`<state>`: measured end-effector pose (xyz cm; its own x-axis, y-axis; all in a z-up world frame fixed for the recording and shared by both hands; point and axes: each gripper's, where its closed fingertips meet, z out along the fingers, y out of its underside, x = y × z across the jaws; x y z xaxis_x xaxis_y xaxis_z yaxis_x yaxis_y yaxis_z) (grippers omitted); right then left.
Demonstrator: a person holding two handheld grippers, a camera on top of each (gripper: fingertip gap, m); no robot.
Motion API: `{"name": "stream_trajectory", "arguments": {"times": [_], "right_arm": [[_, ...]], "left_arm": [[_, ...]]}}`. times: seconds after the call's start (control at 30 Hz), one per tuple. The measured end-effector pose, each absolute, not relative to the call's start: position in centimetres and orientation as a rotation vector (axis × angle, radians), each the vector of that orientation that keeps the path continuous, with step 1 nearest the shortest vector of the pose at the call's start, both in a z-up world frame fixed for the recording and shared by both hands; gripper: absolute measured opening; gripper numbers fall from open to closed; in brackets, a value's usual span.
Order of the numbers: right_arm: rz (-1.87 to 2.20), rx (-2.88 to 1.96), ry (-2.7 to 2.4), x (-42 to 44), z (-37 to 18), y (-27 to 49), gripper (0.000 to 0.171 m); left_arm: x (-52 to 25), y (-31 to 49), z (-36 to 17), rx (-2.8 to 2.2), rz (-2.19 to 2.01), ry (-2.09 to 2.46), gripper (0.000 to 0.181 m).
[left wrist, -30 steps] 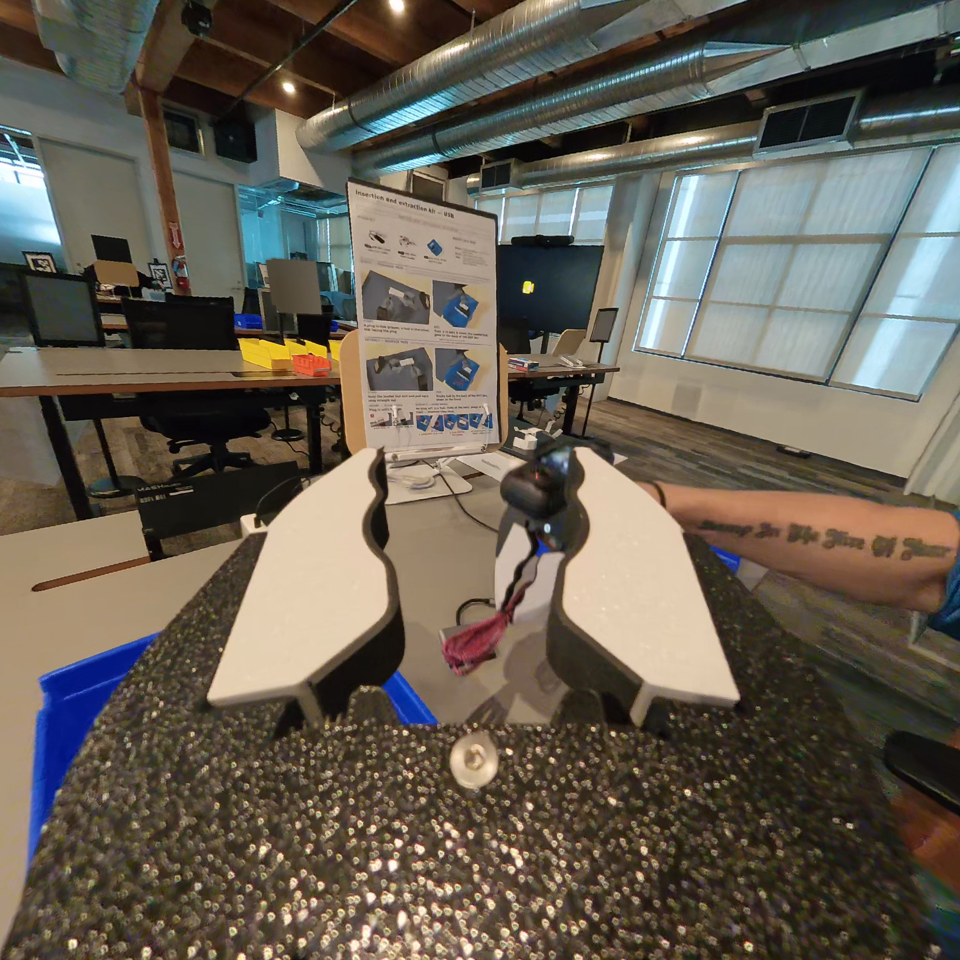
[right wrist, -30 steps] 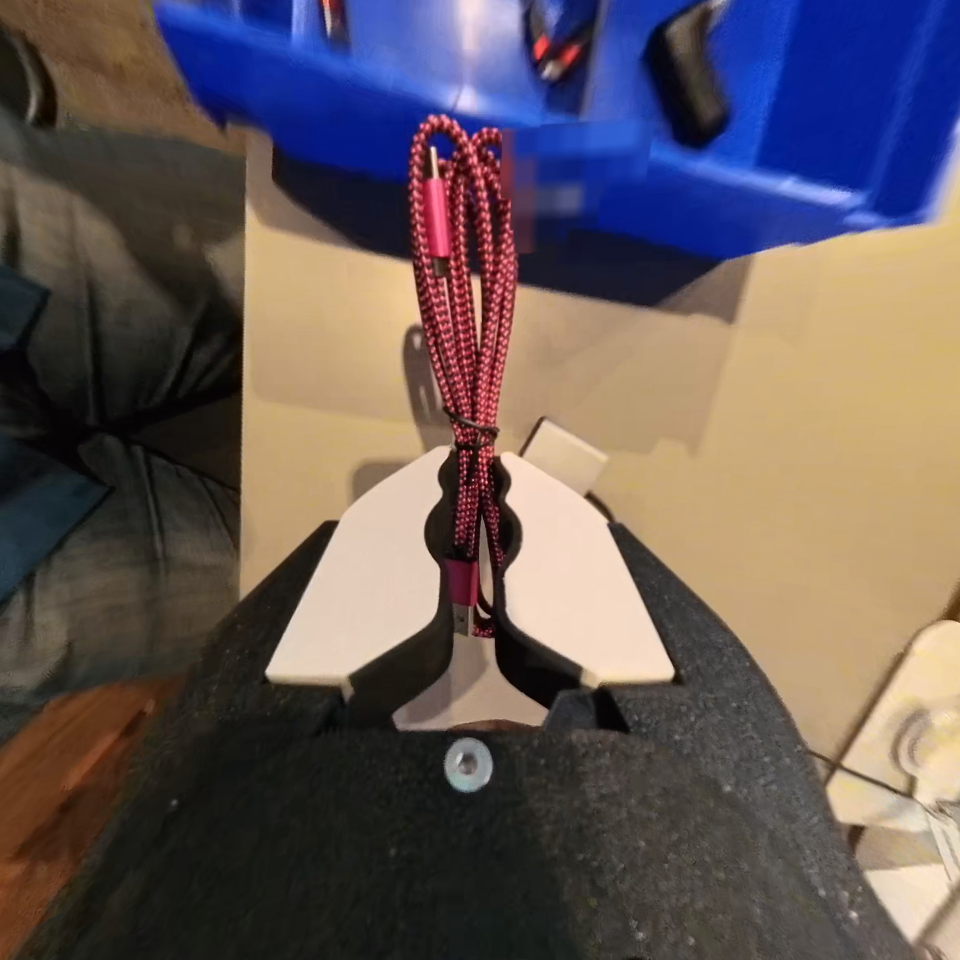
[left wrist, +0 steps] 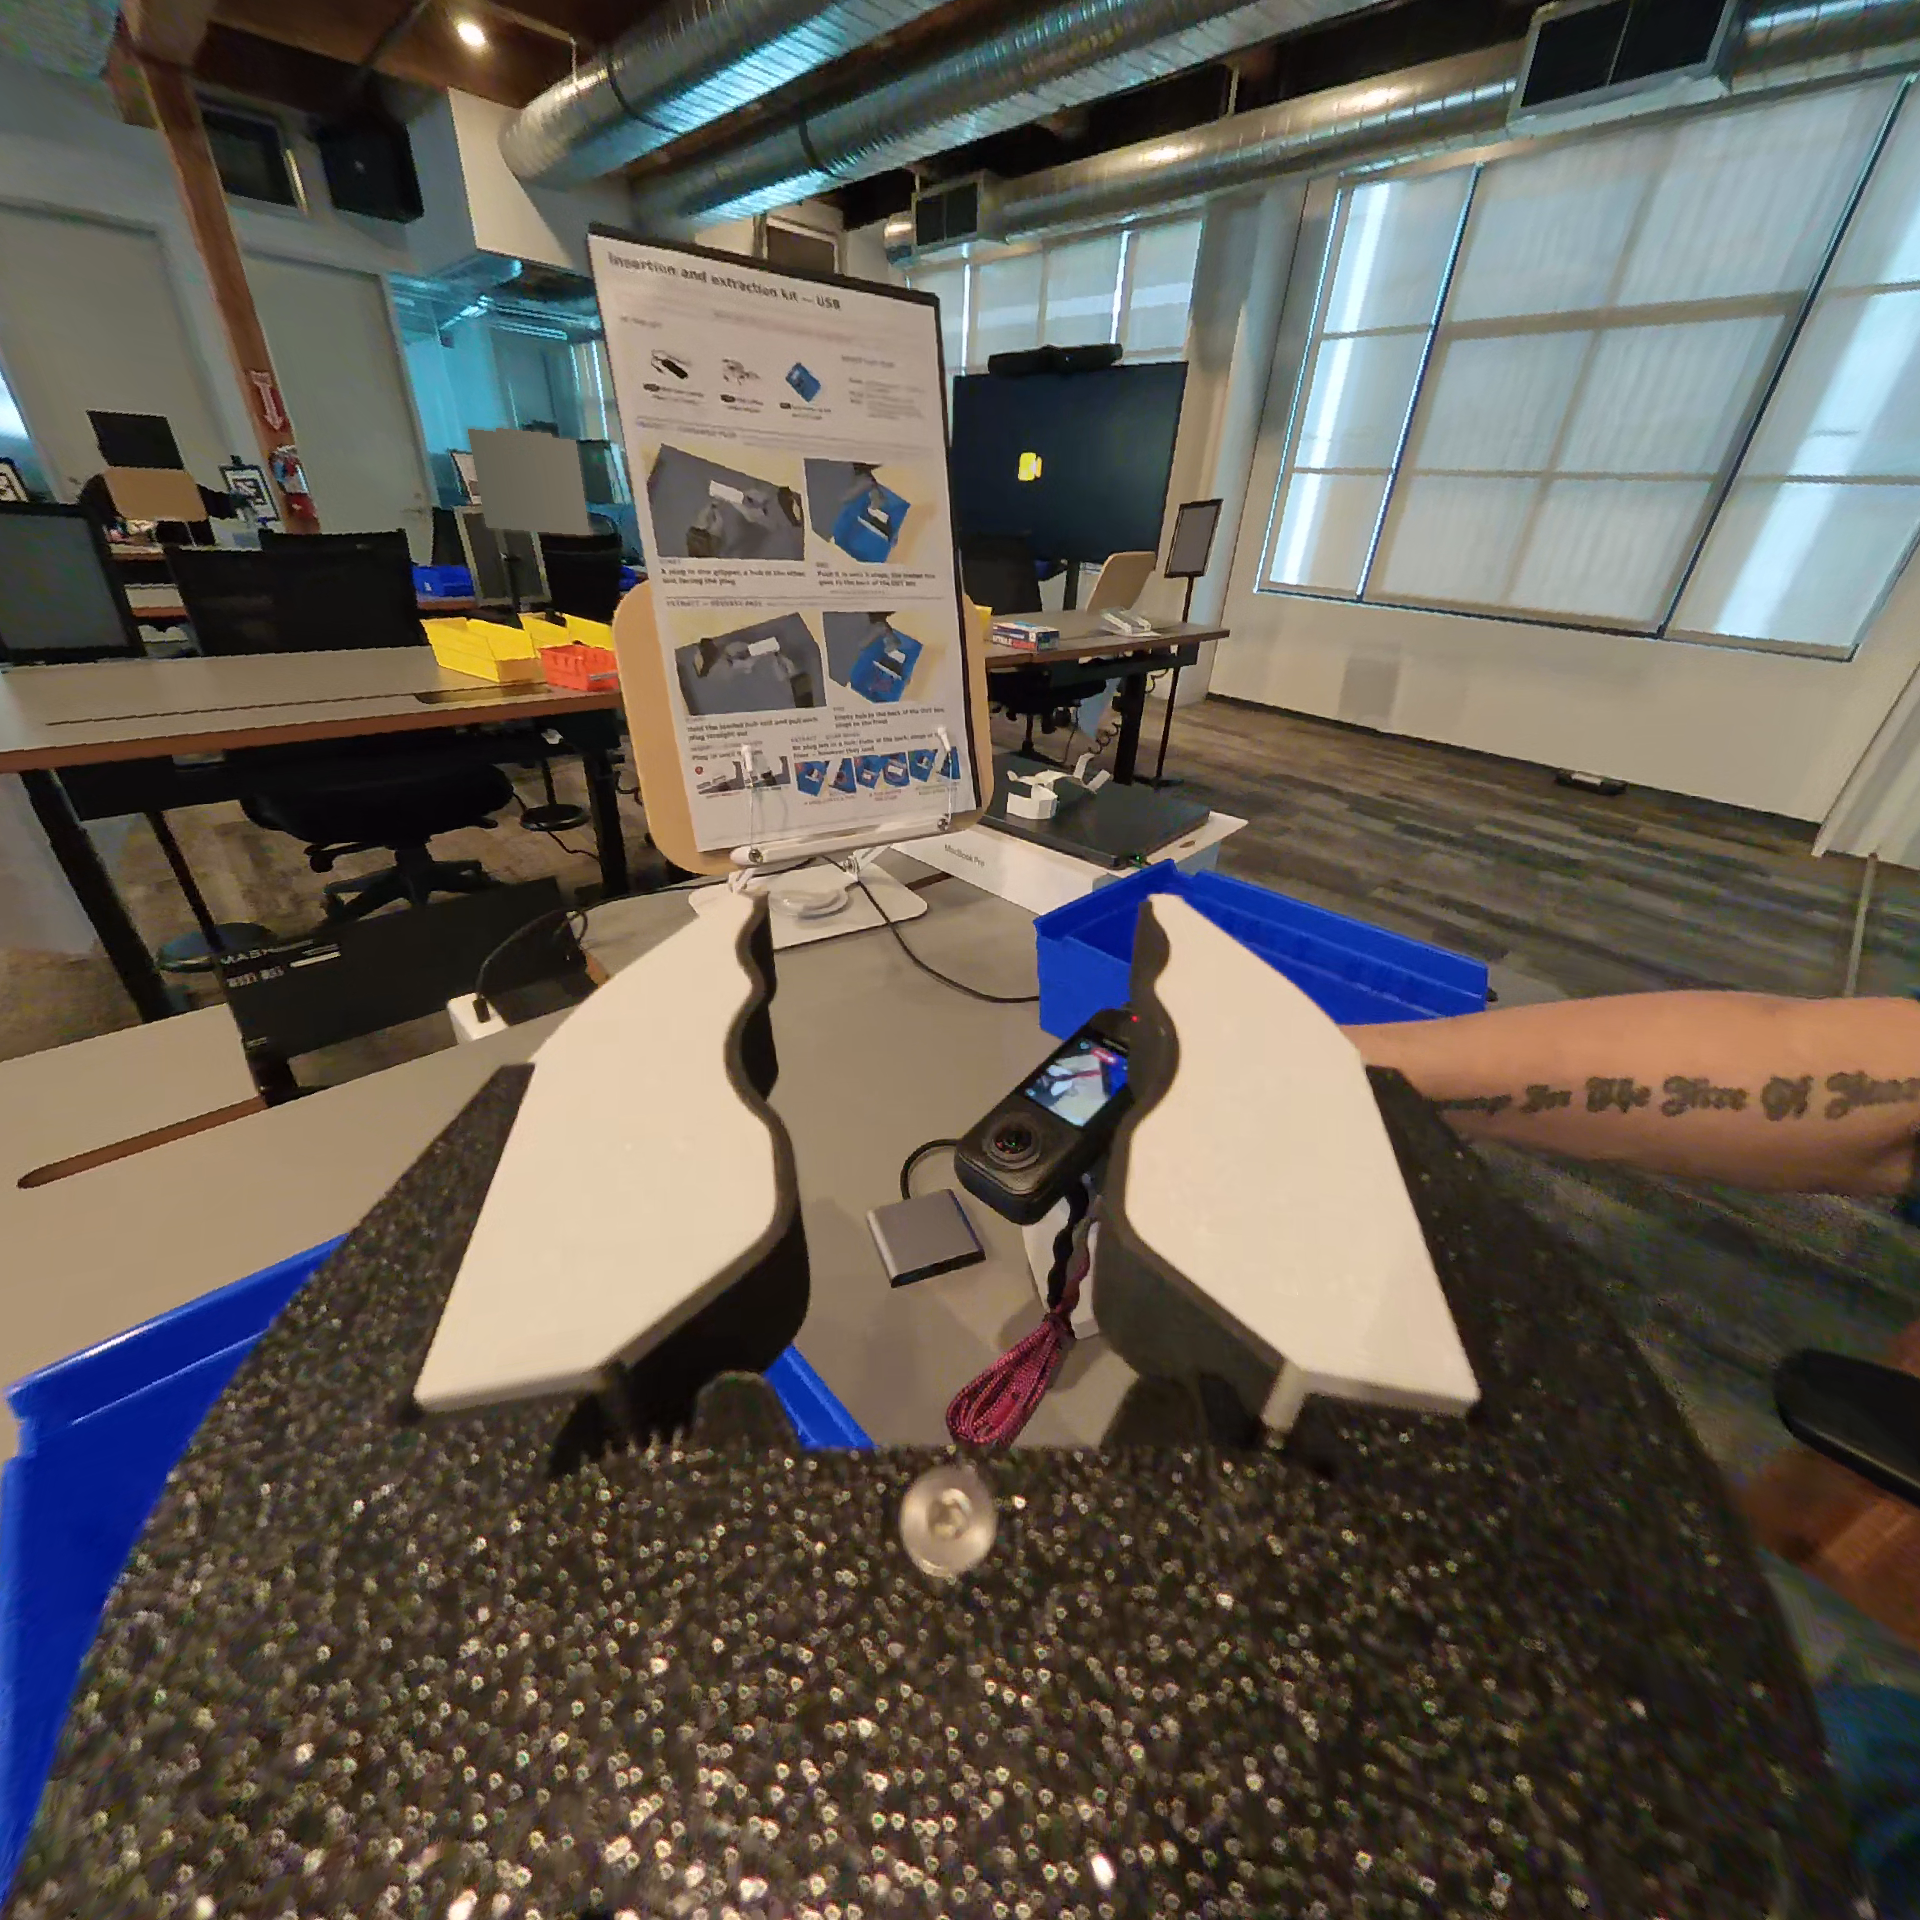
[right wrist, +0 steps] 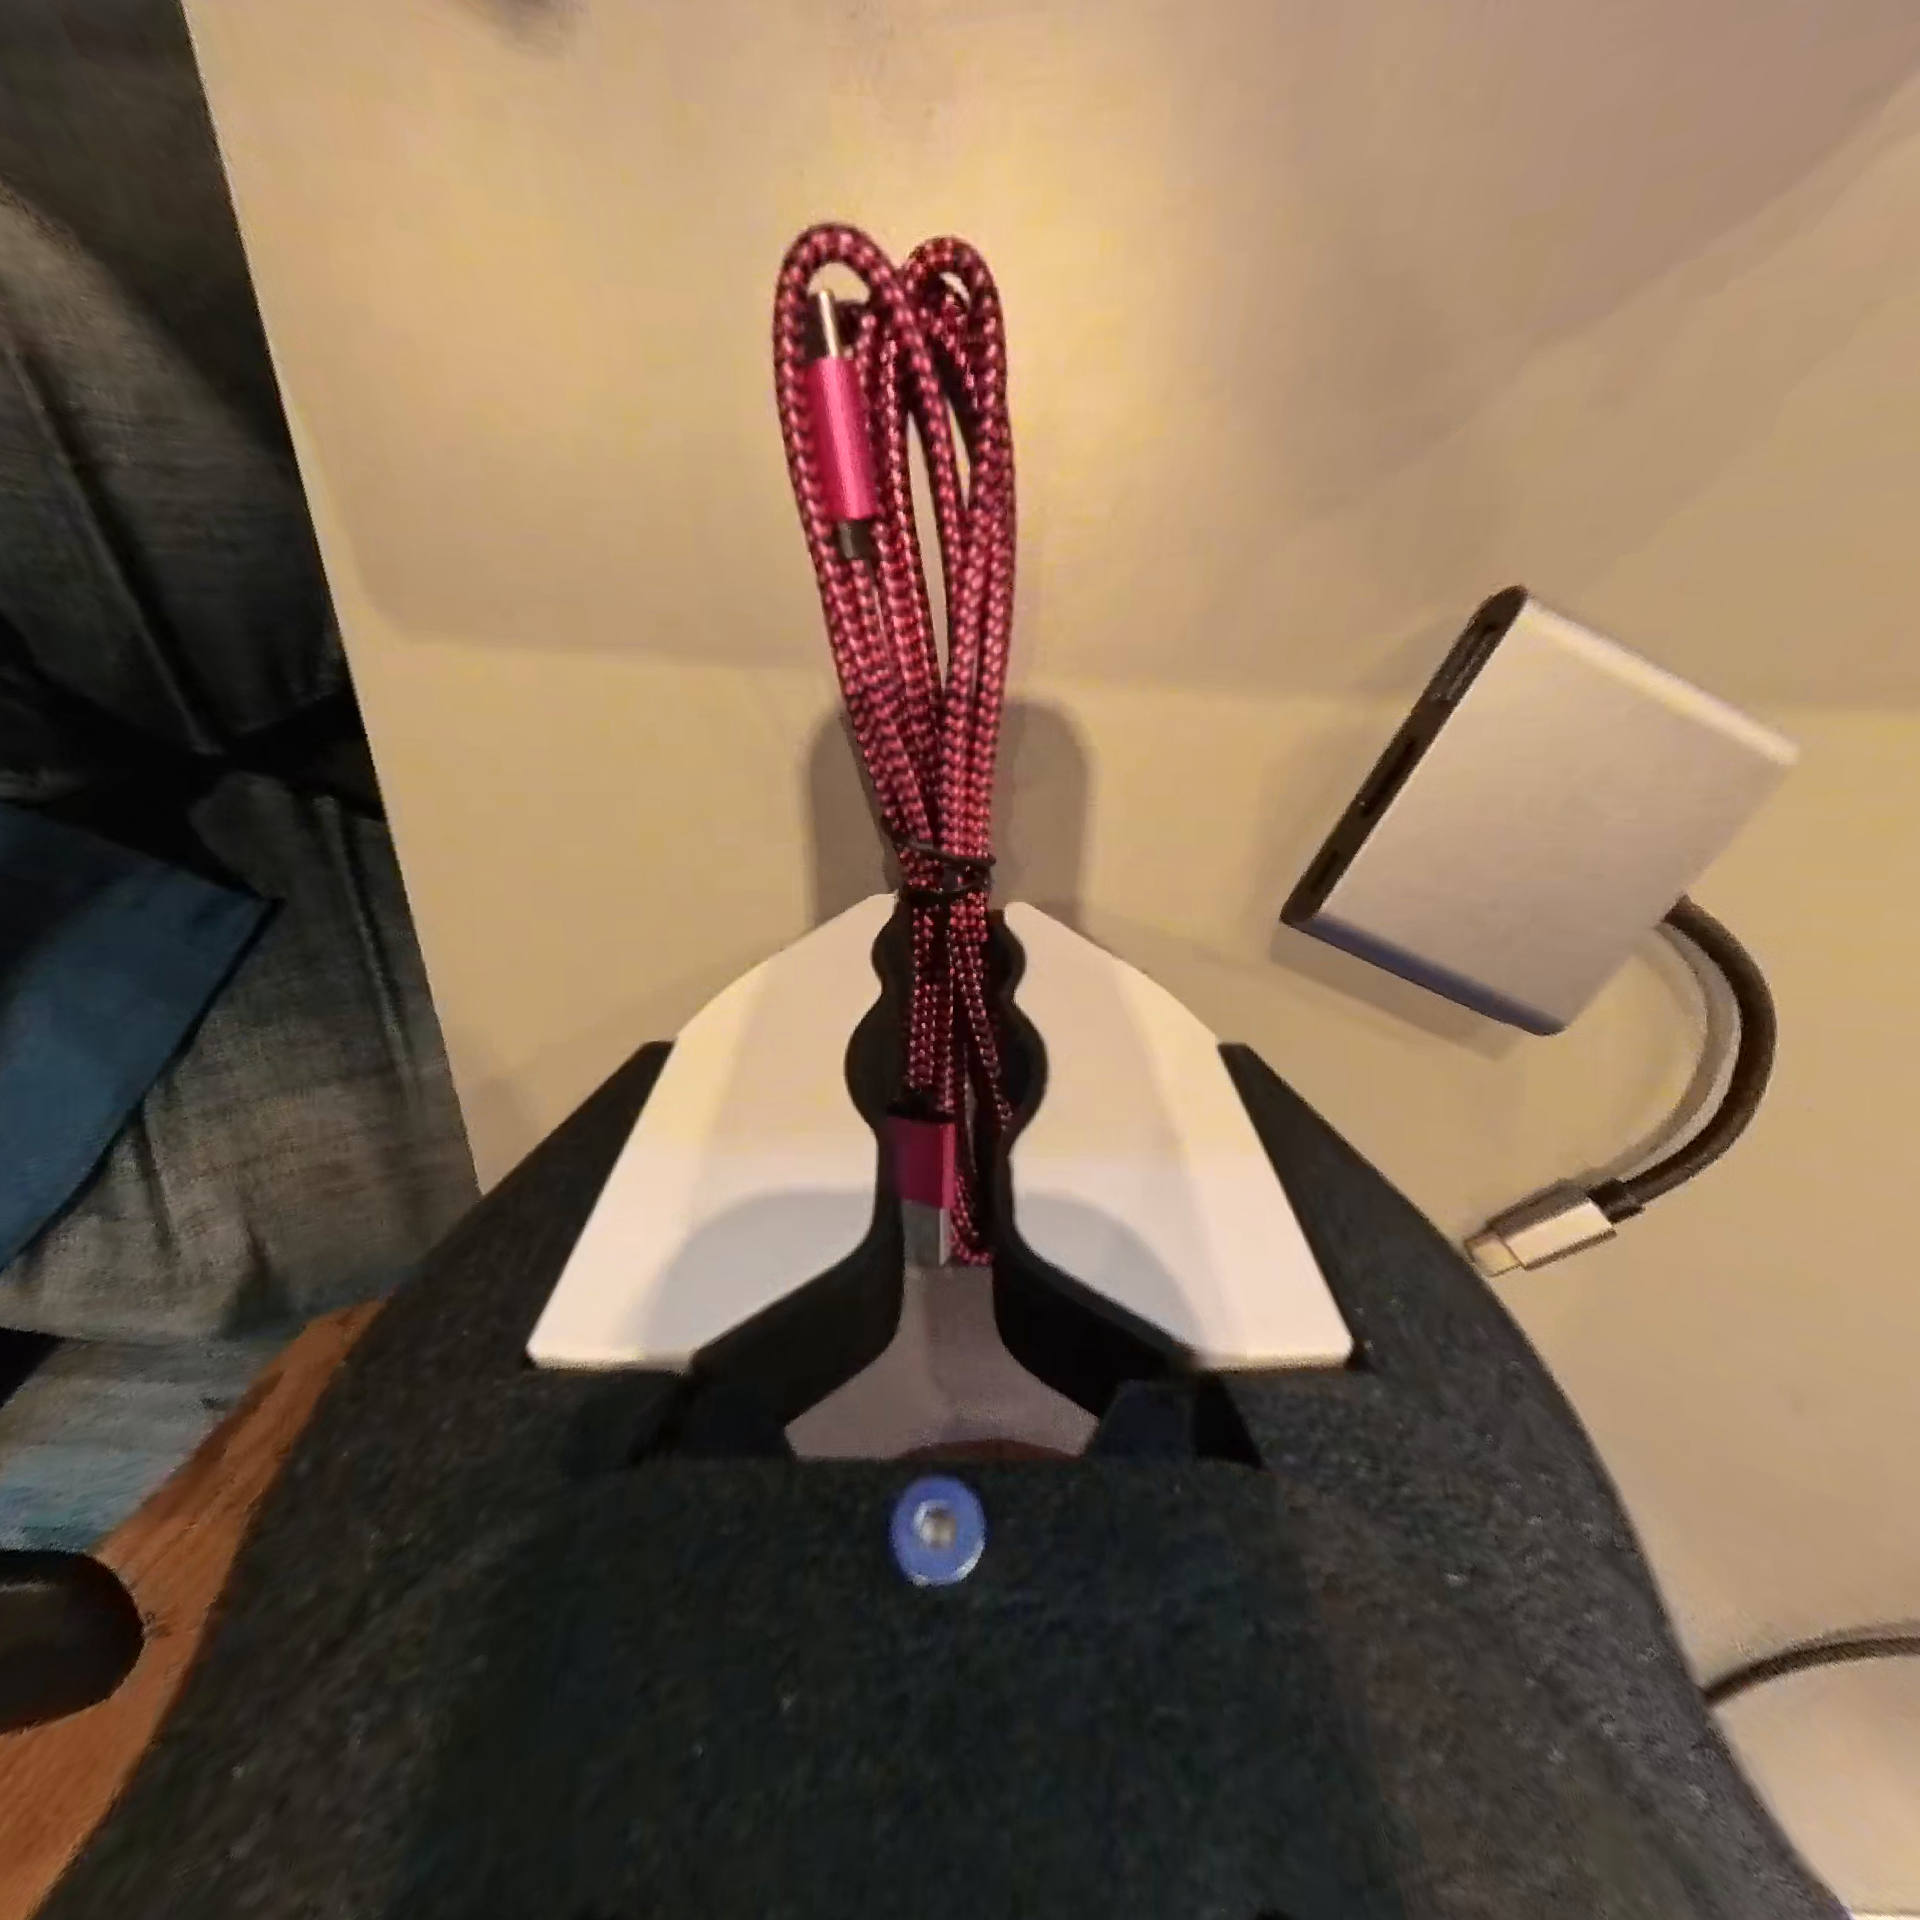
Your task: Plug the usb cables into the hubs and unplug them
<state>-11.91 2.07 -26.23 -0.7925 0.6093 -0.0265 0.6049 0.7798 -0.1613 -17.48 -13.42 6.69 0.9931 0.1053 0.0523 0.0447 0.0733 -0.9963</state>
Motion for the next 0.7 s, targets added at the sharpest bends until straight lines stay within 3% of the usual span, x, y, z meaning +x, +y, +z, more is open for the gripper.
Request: {"name": "stream_trajectory", "arguments": {"times": [0.17,0.3,0.47,0.7], "right_arm": [[0.309,-1.031,-2.94,-11.8,-26.2,1.9,0.016],[0.37,-1.071,-2.898,-12.1,-24.7,1.7,0.04],[0.363,-1.111,-2.762,-12.4,-19.8,3.3,0.041],[0.478,-1.309,-2.499,-9.2,-14.7,7.1,0.042]], "left_arm": [[-17.1,-12.9,6.4,-1.514,0.045,-0.105,0.066],[-17.0,-12.8,6.1,-1.527,0.049,-0.096,0.066],[-16.2,-11.7,4.7,-1.597,0.029,-0.021,0.065],[-14.1,-6.3,-2.8,-1.92,0.096,0.233,0.062]]}}
